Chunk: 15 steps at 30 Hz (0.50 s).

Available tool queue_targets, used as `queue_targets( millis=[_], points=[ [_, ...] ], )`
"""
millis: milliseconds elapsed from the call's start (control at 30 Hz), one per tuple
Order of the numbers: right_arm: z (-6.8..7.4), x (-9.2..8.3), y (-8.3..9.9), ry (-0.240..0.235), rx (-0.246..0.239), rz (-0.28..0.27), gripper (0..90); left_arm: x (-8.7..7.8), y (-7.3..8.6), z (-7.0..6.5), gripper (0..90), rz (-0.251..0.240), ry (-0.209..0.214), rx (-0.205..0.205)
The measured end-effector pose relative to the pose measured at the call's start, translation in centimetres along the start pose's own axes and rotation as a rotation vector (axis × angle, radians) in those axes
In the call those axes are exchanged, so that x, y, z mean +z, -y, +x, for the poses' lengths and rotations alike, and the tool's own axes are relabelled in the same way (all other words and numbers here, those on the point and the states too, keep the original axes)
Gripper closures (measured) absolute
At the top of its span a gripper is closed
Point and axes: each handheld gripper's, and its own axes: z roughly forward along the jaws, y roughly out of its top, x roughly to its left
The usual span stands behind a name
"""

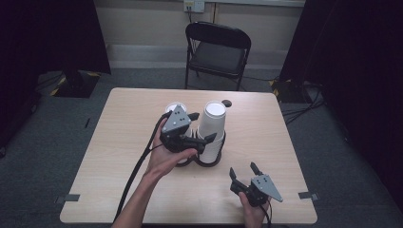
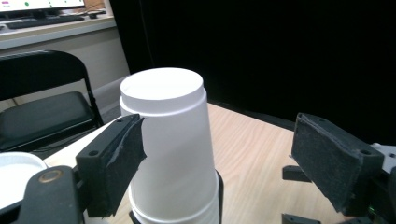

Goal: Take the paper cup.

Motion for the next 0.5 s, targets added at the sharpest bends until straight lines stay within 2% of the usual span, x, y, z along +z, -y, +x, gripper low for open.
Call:
queue_targets(
  millis=[167, 400, 500],
  points=[
    [0.0, 0.0, 0.0, -0.004, -0.002, 0.001, 19.9, 1.0, -0.7, 0.5, 16.6, 0.026, -0.025, -0.008],
    [0.0, 0.0, 0.0, -0.012, -0.001, 0.007, 20.2, 2.3, -1.4, 0.8, 17.6, 0.068, -0.048, 0.01],
    [-0.1, 0.0, 0.0, -0.019, 0.002, 0.011, 20.4, 2.8, -1.7, 1.2, 17.3, 0.072, -0.055, -0.005]
  ],
)
